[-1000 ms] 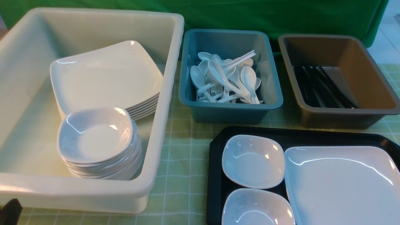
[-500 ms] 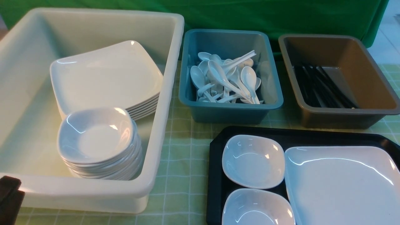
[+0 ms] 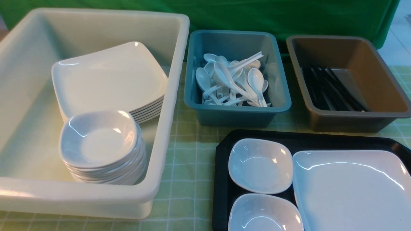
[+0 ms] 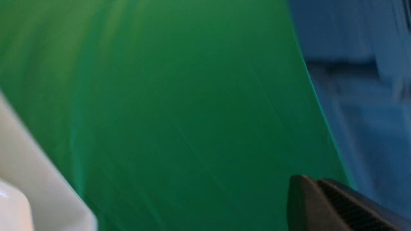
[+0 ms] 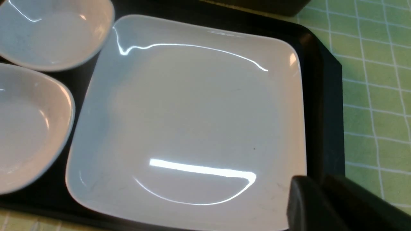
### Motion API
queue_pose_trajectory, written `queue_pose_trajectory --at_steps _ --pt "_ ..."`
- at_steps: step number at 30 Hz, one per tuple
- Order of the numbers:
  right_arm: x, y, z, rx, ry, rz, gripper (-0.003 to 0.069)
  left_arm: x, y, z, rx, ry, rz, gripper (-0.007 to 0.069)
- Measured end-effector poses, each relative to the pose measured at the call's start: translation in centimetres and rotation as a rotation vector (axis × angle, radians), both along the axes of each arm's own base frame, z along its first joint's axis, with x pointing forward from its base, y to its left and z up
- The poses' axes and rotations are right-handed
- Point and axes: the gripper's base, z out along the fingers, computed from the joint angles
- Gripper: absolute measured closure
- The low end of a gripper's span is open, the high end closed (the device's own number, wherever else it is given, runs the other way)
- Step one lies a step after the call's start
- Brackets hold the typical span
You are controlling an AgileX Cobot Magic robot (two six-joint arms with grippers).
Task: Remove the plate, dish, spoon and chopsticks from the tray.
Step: Use the left arm to grab a small plate from the dinner plate
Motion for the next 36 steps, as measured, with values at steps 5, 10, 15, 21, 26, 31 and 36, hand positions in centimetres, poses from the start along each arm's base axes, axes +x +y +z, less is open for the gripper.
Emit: queue_pose_trajectory --at_steps 5,10,15,21,26,31,36 --pt "0.0 0.0 0.1 0.001 -0.012 0.000 0.0587 4.7 -1.3 3.8 0.301 0.396 -0.102 0.0639" --pt "0.1 0.0 0.1 0.002 -0.019 0.001 0.0585 13.5 -4.0 1.4 0.450 0.828 -0.561 0.0639" --pt "0.1 0.0 0.2 0.003 -0.030 0.001 0.0577 19.1 -9.3 -3.7 0.443 0.927 -1.126 0.0639" --pt "0.2 0.0 0.2 0.003 -0.034 0.001 0.0575 20.4 -16.6 -8.7 0.611 1.068 -1.257 0.0636" --pt "0.2 0.0 0.2 0.003 -0.034 0.001 0.0570 21.8 -21.2 -11.9 0.770 1.240 -1.199 0.0603" --pt "0.2 0.0 0.3 0.003 -0.035 0.001 0.0557 24.1 -22.6 -13.8 0.758 1.322 -1.056 0.0513" --pt "0.2 0.0 0.3 0.003 -0.036 0.002 0.0547 25.8 -23.2 -15.8 0.681 1.338 -0.952 0.0379"
